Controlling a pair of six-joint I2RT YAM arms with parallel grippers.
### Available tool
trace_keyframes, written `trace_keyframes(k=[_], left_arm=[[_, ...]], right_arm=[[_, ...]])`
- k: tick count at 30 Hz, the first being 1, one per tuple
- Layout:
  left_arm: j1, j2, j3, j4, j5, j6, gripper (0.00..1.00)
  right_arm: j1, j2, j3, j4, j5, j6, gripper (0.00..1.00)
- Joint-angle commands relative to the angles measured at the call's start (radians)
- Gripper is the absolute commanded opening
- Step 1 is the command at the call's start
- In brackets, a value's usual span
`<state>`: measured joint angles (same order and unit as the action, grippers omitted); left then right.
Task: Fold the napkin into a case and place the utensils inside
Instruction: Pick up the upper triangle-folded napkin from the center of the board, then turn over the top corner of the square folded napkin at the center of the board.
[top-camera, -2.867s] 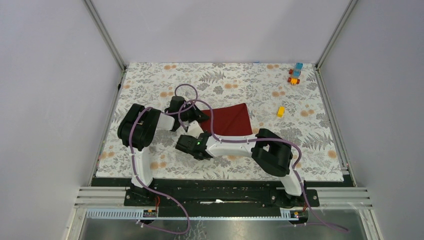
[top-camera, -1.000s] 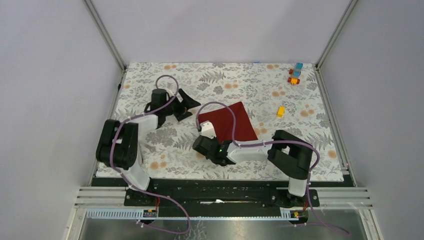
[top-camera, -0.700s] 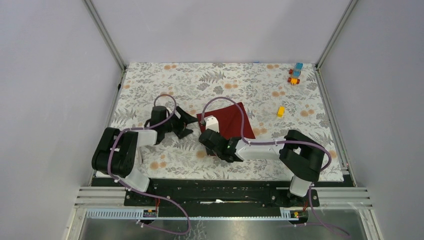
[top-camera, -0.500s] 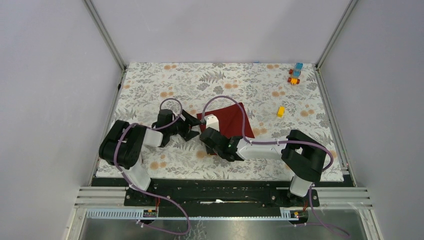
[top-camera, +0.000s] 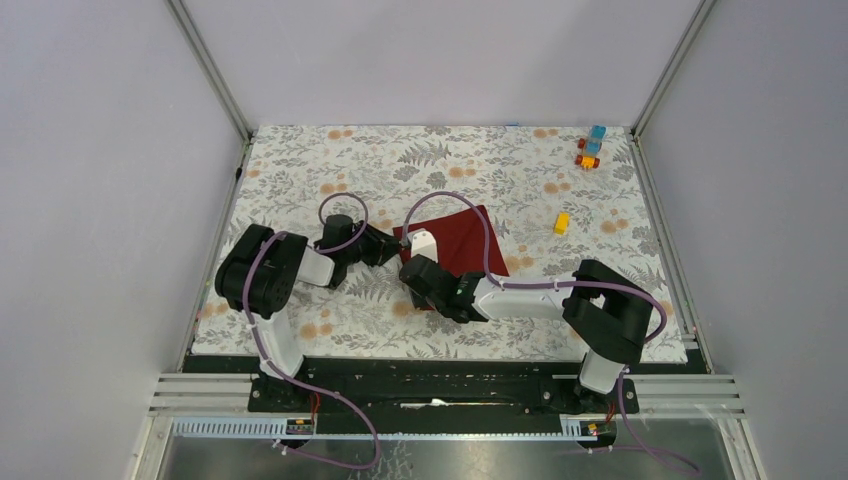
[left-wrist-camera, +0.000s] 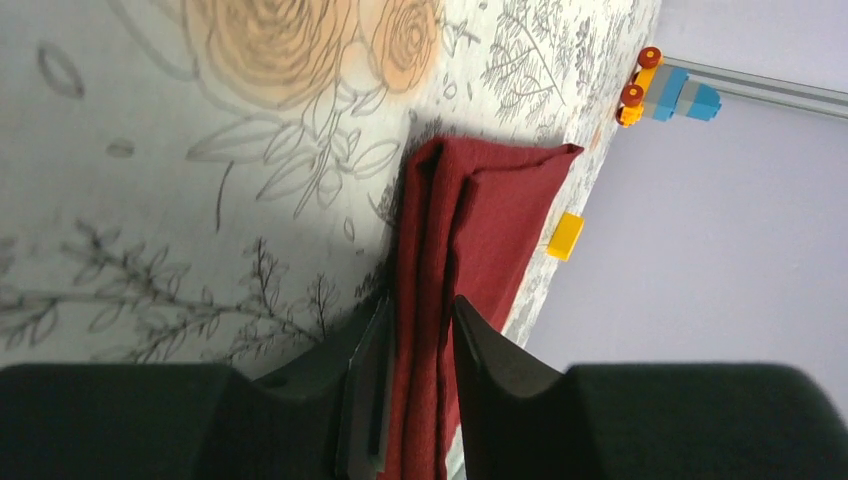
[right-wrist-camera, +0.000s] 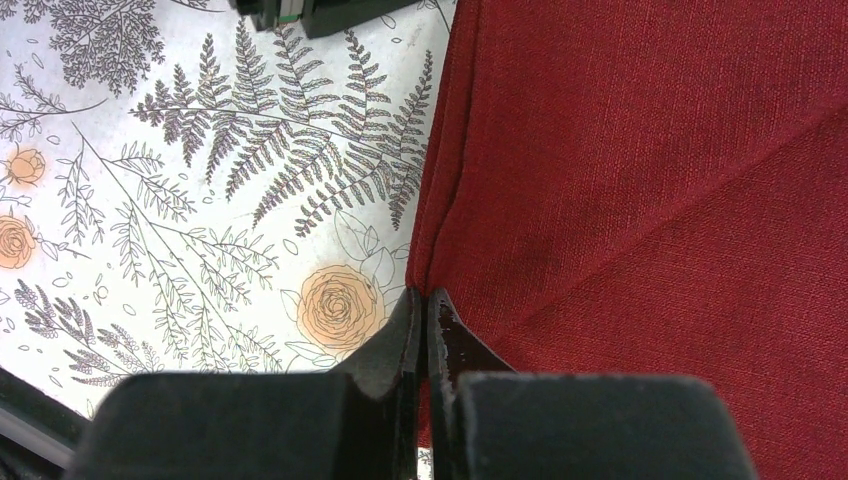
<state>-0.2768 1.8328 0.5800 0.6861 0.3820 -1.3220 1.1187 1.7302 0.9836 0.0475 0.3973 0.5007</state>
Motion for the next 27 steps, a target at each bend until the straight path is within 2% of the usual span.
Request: trace_keyframes(k=[1,5,8,9,13,18,21,23,27], left_arm=[[0.001,0.042,0.062,-0.013,-0.049,0.07,0.29],[-0.001,0.049,0.102,0.002,-0.02,0.091,0.21],[0.003,0.013,0.119,-0.069,-0.023,0.12,0.0],[0.005,-0.013,0.125,-0.112,-0.033,0.139,0.0],[0.026,-0.177,0.164,-0.403,-0.076,0.227,0.0],[0.07,-0.461,0.275,-0.896,-0.184,0.348,0.0],[0.104,-0.649,0.396,-1.195,-0.347,0.414,0.0],[0.114,-0.715,0.532,-1.347,-0.448,0.443,0.0],[0.09,-0.723,0.697,-1.478,-0.534,0.483,0.0]], right_arm=[[-0.005,-0.043,0.006,0.034,-0.022,-0.021,0.0],[-0.005,-0.031,0.015,0.034,-0.032,-0.024,0.0],[-0.005,-0.027,0.026,0.029,-0.051,-0.024,0.0],[-0.005,-0.027,0.032,0.025,-0.069,-0.023,0.0],[-0.001,-0.035,0.06,0.022,-0.194,0.017,0.0],[0.025,-0.032,0.123,0.111,-0.402,0.129,0.0],[0.03,-0.02,0.163,0.251,-0.558,0.232,0.0],[0.032,-0.015,0.169,0.383,-0.643,0.322,0.0],[0.021,0.002,0.105,0.649,-0.731,0.489,0.0]])
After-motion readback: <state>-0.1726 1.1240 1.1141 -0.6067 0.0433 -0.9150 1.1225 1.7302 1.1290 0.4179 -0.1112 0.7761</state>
